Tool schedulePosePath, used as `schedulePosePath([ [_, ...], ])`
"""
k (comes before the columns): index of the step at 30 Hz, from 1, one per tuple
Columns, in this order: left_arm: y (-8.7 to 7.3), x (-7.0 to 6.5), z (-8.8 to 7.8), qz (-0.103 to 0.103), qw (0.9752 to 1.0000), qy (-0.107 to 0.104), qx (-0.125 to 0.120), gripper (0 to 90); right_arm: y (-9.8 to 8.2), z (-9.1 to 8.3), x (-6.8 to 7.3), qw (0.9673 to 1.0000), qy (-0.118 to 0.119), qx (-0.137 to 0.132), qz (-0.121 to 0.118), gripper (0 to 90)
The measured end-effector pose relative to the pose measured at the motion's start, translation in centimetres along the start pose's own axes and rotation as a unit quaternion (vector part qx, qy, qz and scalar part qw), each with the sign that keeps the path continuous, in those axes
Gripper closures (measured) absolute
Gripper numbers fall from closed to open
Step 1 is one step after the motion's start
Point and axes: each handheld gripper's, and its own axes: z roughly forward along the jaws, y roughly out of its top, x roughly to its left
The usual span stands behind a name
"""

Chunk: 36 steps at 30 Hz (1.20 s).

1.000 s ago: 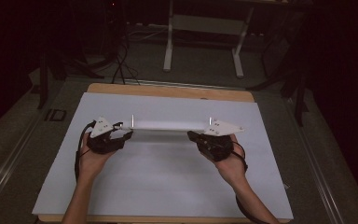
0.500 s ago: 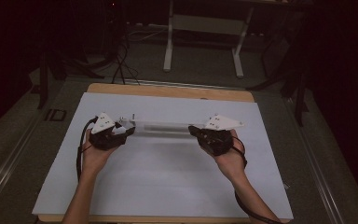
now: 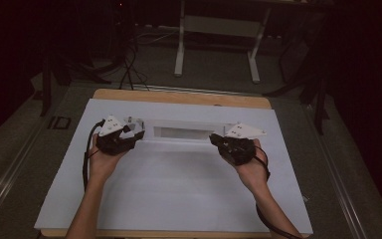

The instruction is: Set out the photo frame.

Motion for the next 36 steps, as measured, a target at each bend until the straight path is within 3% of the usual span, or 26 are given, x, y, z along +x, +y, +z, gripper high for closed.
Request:
schedulePosePath([
  [14,0.5,0.5,0.4,-0.007,1.0,0.0,0.003,53.0,-1.7,0.4,-2.6,0.9991,-0.024,0.011,0.034,74.8],
  [36,0.7,0.9,0.8,-0.014,0.9999,0.002,-0.002,53.5,-3.9,0.3,-6.5,0.9953,-0.069,0.034,0.058,61.7],
])
